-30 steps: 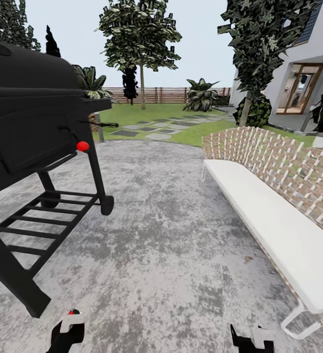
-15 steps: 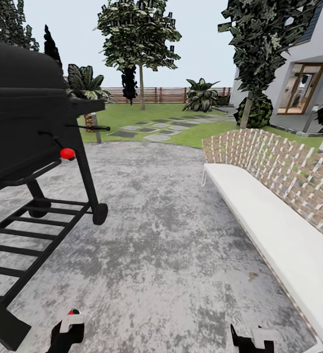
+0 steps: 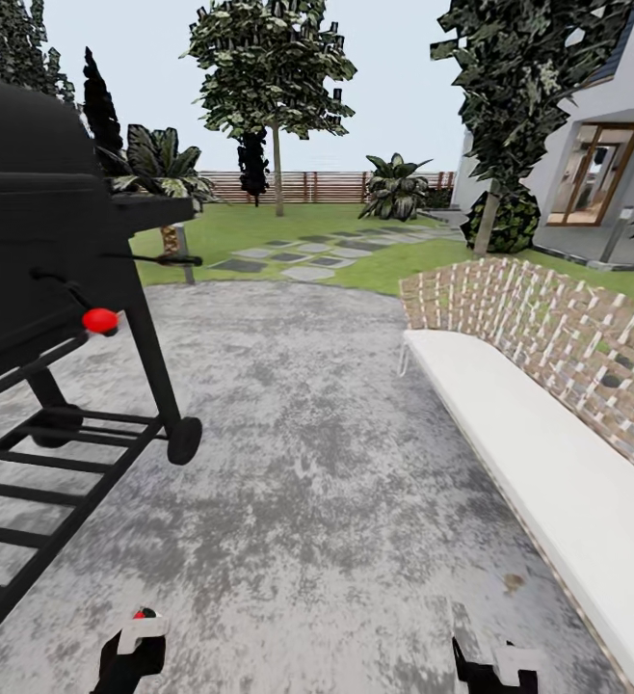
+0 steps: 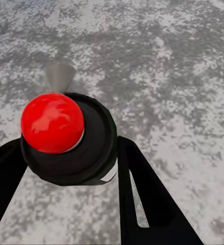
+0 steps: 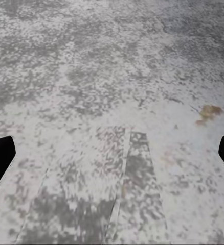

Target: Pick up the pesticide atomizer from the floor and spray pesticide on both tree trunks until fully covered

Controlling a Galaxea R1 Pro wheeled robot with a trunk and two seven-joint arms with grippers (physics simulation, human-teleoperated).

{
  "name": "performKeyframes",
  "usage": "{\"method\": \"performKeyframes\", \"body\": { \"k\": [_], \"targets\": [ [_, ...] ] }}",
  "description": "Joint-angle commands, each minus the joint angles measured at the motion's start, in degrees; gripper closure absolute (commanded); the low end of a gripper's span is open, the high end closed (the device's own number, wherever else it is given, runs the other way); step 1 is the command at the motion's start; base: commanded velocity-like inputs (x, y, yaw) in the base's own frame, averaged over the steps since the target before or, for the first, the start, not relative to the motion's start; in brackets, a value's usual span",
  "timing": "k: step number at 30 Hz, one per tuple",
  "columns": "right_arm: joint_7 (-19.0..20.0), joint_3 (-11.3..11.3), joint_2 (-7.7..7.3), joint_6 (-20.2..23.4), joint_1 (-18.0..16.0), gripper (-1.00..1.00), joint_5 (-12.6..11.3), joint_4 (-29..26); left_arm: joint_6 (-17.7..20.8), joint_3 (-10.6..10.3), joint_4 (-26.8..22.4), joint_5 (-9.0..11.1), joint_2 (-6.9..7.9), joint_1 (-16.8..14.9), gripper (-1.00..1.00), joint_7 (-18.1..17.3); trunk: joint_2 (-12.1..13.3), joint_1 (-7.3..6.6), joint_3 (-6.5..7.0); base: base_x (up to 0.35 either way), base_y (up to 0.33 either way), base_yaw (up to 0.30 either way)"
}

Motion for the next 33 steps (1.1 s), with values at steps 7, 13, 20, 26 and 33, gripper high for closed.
{"method": "performKeyframes", "body": {
  "k": [7,13,20,26,33],
  "targets": [
    [0.0,0.0,-0.01,-0.2,0.0,-1.00,0.0,0.0,-0.2,0.2,0.0,0.2,-0.02,0.0,1.00,-0.3,0.0,0.02,-0.05,0.337,0.000,0.000],
    [0.0,0.0,0.00,-0.2,0.0,-1.00,0.0,0.0,-0.2,0.2,0.0,0.2,-0.02,0.0,1.00,-0.3,0.0,0.02,-0.05,0.337,0.000,0.000],
    [0.0,0.0,-0.01,-0.2,0.0,-1.00,0.0,0.0,-0.2,0.2,0.0,0.2,-0.02,0.0,1.00,-0.3,0.0,0.02,-0.05,0.337,0.000,0.000],
    [0.0,0.0,0.01,-0.2,0.0,-1.00,0.0,0.0,-0.2,0.2,0.0,0.2,-0.02,0.0,1.00,-0.3,0.0,0.02,-0.05,0.337,0.000,0.000],
    [0.0,0.0,-0.01,-0.2,0.0,-1.00,0.0,0.0,-0.2,0.2,0.0,0.2,-0.02,0.0,1.00,-0.3,0.0,0.02,-0.05,0.337,0.000,0.000]
  ]
}}
